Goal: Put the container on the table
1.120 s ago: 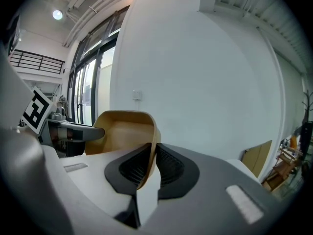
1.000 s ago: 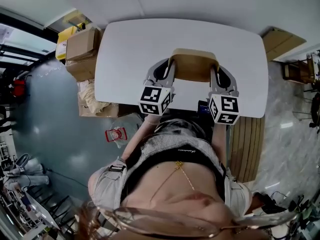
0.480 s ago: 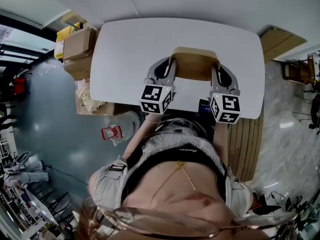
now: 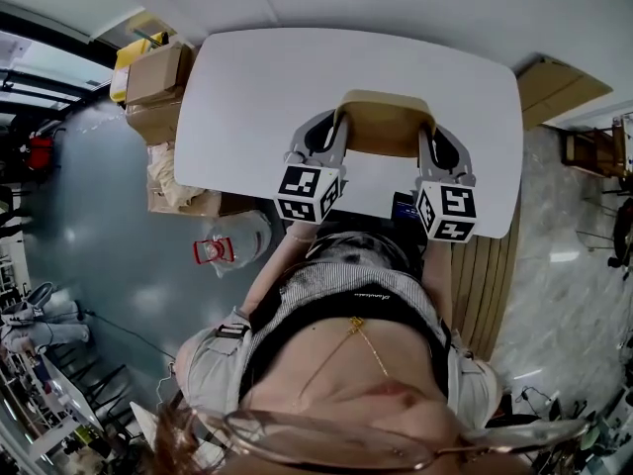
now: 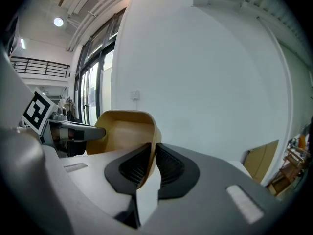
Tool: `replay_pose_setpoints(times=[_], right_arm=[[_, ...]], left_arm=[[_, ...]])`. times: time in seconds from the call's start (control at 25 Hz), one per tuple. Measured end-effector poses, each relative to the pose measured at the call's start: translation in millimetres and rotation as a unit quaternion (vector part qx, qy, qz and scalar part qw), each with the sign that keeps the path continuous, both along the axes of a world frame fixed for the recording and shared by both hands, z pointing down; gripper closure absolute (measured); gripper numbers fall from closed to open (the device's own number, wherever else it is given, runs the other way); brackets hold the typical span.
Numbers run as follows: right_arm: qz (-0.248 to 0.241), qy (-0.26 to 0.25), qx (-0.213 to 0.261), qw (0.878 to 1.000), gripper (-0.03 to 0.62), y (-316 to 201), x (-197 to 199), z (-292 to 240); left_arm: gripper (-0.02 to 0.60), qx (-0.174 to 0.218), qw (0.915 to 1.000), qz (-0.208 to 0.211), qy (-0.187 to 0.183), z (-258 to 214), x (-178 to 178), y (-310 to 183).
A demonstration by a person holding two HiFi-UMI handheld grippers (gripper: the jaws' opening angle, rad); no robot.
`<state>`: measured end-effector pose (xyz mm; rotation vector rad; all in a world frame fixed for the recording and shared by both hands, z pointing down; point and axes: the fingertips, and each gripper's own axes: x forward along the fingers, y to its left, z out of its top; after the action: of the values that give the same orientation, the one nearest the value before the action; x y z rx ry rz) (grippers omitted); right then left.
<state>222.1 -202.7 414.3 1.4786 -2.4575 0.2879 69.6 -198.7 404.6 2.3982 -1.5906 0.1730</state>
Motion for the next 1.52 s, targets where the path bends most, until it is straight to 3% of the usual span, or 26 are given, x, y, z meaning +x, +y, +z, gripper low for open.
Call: replay_pose_setpoints(times=[0.56,0.88,1.52], right_arm=[[-0.052,-0.006,-0.006,0.999,0.531,-5.0,-14.9,12.4],[-0.021,-0.002,-0.012,1.0,0.533,-6.5,-20.6,15.2],[0.056,0.009,-0.025,0.998,0.534,-23.0,-76.2,21.3]], left_arm=[[0.558,-0.006,0.9988,-0.049,-0.007,9.6,-13.3,9.1],[0.558,-0.012,0.9998,-0.018,-0.002,13.4,-19.9,-1.2],[0.558,-0.026,0.9981,0.056,0.008,20.8,-75.3,-38.4]])
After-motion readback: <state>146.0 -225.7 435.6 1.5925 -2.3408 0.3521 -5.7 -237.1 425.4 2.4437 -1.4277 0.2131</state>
